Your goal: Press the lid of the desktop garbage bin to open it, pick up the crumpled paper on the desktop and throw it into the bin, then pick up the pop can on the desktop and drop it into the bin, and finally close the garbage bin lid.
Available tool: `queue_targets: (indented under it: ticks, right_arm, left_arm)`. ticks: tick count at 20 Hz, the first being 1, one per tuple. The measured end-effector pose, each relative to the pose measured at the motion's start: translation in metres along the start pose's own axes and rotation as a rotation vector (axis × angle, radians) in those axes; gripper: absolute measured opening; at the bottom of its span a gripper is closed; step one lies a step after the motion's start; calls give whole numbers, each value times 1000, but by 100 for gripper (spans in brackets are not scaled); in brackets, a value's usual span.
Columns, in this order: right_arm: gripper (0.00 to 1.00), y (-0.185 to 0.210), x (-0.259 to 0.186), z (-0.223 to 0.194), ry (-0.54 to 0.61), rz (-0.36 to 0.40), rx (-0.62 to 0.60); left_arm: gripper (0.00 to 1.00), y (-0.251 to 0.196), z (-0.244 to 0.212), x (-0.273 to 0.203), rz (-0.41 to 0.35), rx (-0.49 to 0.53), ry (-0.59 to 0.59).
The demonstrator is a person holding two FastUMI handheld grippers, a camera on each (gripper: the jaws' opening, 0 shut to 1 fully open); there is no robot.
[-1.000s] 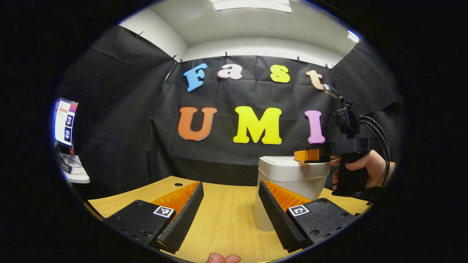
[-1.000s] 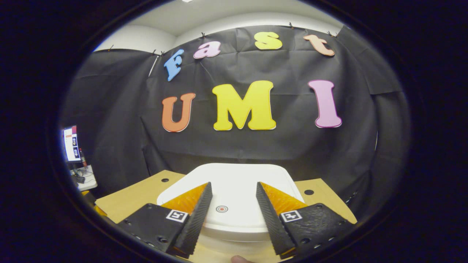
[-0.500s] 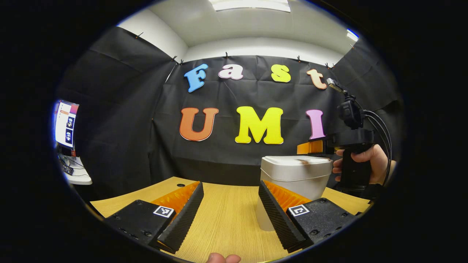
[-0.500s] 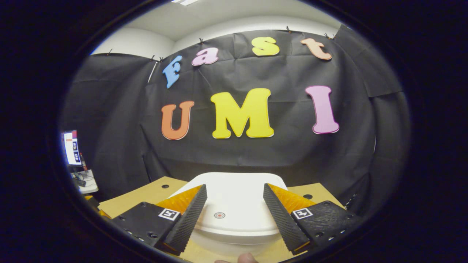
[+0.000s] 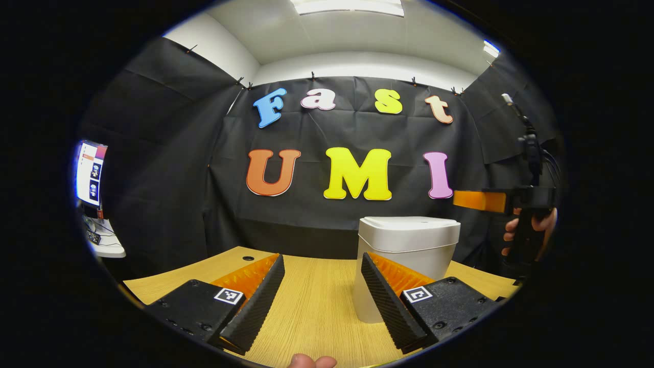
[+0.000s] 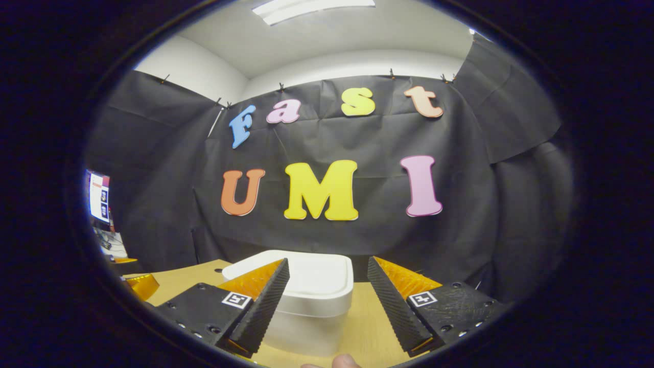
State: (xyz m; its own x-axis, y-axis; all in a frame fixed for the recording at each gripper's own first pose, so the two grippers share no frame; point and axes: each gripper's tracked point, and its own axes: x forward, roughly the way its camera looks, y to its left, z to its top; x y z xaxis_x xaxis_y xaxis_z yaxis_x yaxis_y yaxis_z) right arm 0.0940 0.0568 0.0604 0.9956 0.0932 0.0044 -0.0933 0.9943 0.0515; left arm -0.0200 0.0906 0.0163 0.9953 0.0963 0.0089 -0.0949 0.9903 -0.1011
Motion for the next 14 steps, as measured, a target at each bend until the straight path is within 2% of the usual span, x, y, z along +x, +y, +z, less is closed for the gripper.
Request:
queue_targets:
  ticks: [2, 3, 4, 5, 7, 9, 12, 13, 14]
  right_arm:
    - [96, -12, -22, -19, 5, -20, 3]
    - [92, -20, -33, -27, 6, -31, 9]
    - [95, -28, -44, -32, 0, -45, 20]
    - [92, -34, -52, -36, -10, -52, 28]
    - [95, -41, -64, -46, -25, -40, 39]
    - [95, -55, -71, -64, -2, -66, 52]
    - [95, -53, -83, -94, 45, -63, 31]
    - [92, -52, -86, -100, 58, -66, 17]
    - [95, -53, -90, -104, 64, -72, 7]
  left_arm:
    - [98, -7, -1, -1, -7, 10, 3]
    - [98, -10, -2, 0, -12, 13, 3]
    - [98, -14, -2, 0, -19, 15, 3]
    - [98, -19, -3, 0, -26, 17, 4]
    - [97, -25, -7, -1, -31, 25, 12]
    - [98, -28, -9, 0, -16, 38, 21]
    - [97, -35, -11, 0, -12, 46, 25]
    - [97, -38, -12, -1, -14, 41, 26]
    - [97, -41, -11, -1, -18, 36, 24]
